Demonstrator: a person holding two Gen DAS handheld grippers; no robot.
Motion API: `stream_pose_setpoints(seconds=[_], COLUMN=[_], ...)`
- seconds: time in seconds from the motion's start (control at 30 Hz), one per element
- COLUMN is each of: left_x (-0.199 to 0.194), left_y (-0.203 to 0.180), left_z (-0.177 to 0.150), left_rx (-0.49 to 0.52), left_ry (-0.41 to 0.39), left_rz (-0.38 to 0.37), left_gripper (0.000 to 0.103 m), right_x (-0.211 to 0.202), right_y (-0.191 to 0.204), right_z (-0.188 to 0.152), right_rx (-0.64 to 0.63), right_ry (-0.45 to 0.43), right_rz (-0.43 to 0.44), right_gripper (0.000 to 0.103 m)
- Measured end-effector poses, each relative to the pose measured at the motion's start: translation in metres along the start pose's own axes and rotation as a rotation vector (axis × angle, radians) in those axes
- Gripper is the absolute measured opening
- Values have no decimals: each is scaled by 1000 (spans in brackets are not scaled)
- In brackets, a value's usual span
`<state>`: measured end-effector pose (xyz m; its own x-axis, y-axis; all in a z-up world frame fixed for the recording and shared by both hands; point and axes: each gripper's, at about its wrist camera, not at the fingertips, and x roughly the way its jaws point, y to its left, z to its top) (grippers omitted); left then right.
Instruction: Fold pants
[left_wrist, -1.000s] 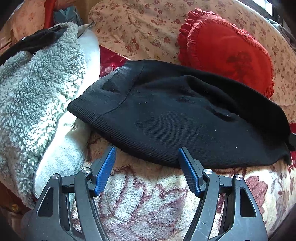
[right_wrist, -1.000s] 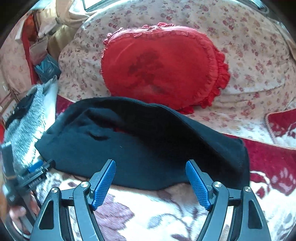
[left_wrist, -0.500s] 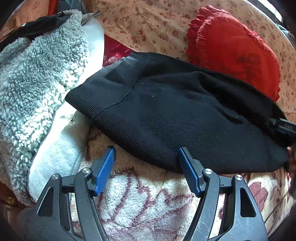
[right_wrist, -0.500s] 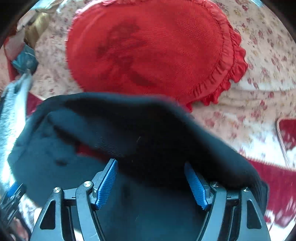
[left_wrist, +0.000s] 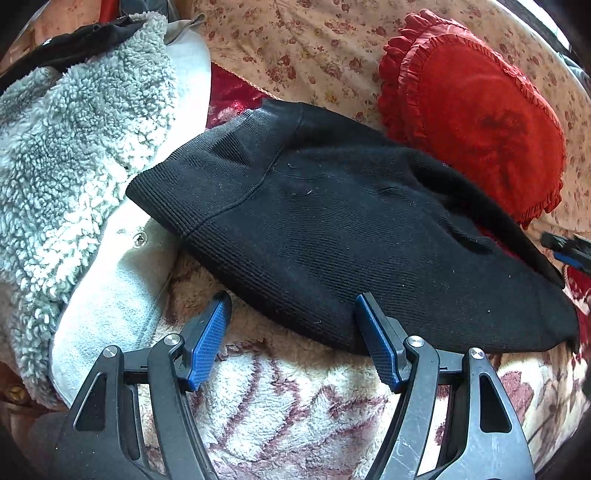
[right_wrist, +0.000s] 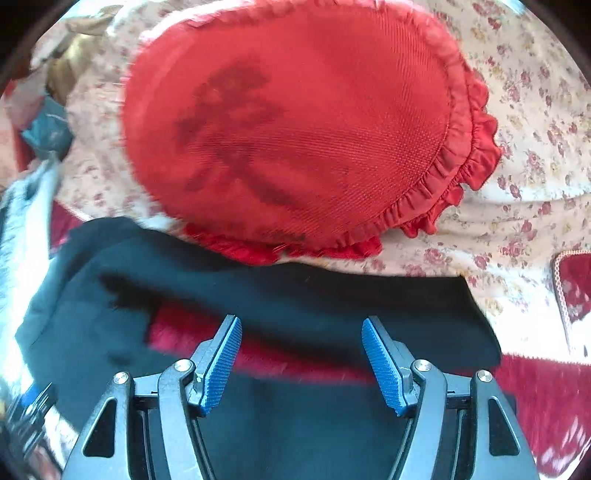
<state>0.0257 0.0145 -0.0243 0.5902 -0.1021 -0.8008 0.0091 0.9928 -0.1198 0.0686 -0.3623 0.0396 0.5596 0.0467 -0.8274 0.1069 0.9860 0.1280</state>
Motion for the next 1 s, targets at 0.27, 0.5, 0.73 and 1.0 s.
stream_pose_setpoints(seconds=[0.27, 0.5, 0.73, 1.0], left_x=[-14, -27, -38, -43], left_y=[-1, -2, 1, 37], left_z=[-11, -20, -24, -17], left_rx=[9, 28, 9, -199], left_ry=[-17, -37, -28, 22], left_rz=[19, 36, 19, -28], left_gripper=[70, 70, 70, 70], right_x=[-40, -42, -57, -56], right_y=[28, 30, 21, -17], right_z=[-67, -98, -113, -131], right_rx=[-61, -24, 13, 143], right_ry=[19, 41, 33, 44], right_rz=[93, 108, 101, 97], right_gripper=[67, 67, 67, 67])
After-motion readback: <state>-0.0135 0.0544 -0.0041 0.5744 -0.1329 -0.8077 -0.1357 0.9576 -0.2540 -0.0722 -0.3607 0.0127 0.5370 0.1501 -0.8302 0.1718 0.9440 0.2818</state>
